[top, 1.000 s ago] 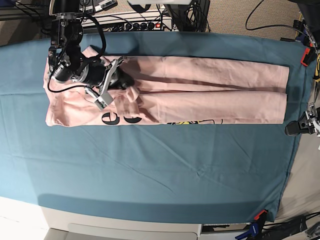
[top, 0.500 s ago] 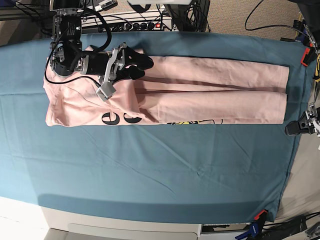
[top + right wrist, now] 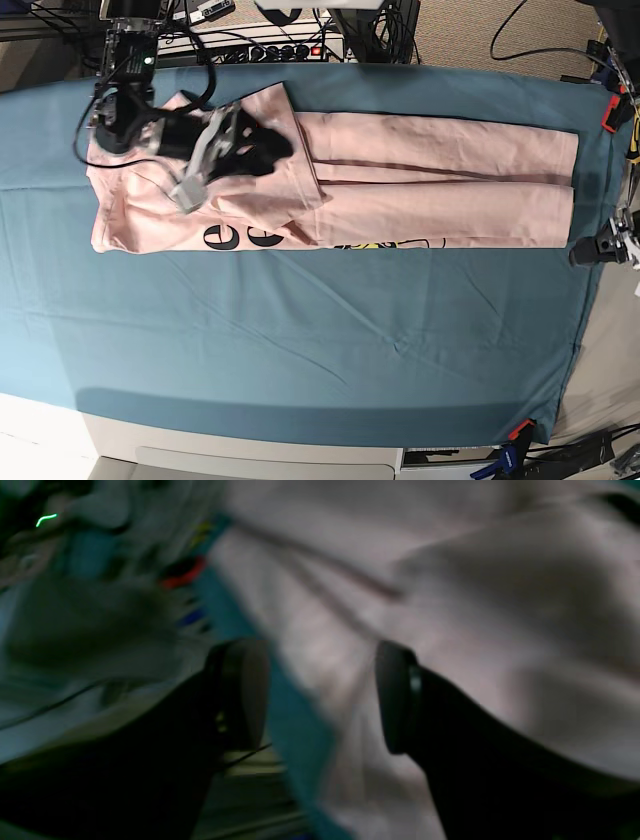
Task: Fold the T-shirt properly
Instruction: 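Fold the sleeve over the shirt body with the right gripper, then move the left gripper to the shirt's opposite side edge and grasp, then fold the grasped side over the shirt body toward the right gripper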
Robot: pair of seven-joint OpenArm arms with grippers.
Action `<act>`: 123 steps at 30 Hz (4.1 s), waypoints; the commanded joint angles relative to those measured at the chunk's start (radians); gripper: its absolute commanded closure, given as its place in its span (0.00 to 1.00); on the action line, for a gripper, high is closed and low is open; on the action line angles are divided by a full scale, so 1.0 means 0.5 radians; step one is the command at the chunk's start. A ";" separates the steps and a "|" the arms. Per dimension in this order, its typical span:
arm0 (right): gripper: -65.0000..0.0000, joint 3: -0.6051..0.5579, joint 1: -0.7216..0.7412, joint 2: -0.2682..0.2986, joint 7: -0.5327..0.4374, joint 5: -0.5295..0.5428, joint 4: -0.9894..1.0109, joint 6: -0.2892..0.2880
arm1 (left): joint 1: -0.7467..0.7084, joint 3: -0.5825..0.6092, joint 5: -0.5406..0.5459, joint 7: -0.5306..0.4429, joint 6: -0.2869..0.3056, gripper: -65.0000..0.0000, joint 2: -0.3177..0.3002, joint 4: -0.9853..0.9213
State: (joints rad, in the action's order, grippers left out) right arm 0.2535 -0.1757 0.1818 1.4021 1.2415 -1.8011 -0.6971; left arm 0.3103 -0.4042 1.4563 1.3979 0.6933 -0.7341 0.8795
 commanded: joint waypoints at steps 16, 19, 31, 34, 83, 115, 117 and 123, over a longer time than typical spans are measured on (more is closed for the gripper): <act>0.47 0.513 0.146 -0.042 -0.187 -0.152 -0.086 -0.002 | -0.378 -0.012 0.054 -0.005 0.010 0.56 -0.057 0.027; 0.47 0.513 0.146 -0.043 -0.187 -0.152 -0.086 -0.002 | -0.370 -0.012 -0.014 -0.100 0.005 0.53 -0.065 0.027; 0.47 0.513 0.146 -0.043 -0.187 -0.153 -0.086 -0.002 | -0.293 -0.014 -0.283 -0.226 -0.093 0.52 -0.099 0.027; 0.47 0.513 0.146 -0.043 -0.187 -0.152 -0.086 -0.002 | -0.301 -0.013 -0.283 -0.226 -0.092 0.52 -0.059 0.027; 0.47 0.910 0.131 -0.041 -0.561 -0.914 -0.085 -0.002 | -0.143 0.669 0.054 -0.003 0.010 1.00 0.825 0.734; 0.47 0.910 0.108 -0.041 -0.570 -0.915 -0.085 -0.002 | -0.029 0.870 -0.133 -0.072 0.010 1.00 1.364 0.732; 0.47 0.910 0.108 -0.041 -0.569 -0.915 -0.085 -0.002 | -0.038 0.870 -0.133 -0.073 0.010 1.00 1.369 0.730; 0.47 0.909 0.108 -0.042 -0.572 -0.914 -0.085 -0.002 | -0.070 0.870 -0.134 -0.074 0.010 1.00 1.392 0.726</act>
State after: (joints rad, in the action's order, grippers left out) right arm 0.7048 -0.1307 0.1490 1.1469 0.7631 -1.8271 -0.6968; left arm 0.2493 0.0315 1.3544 1.3769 0.6964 -0.0483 1.2293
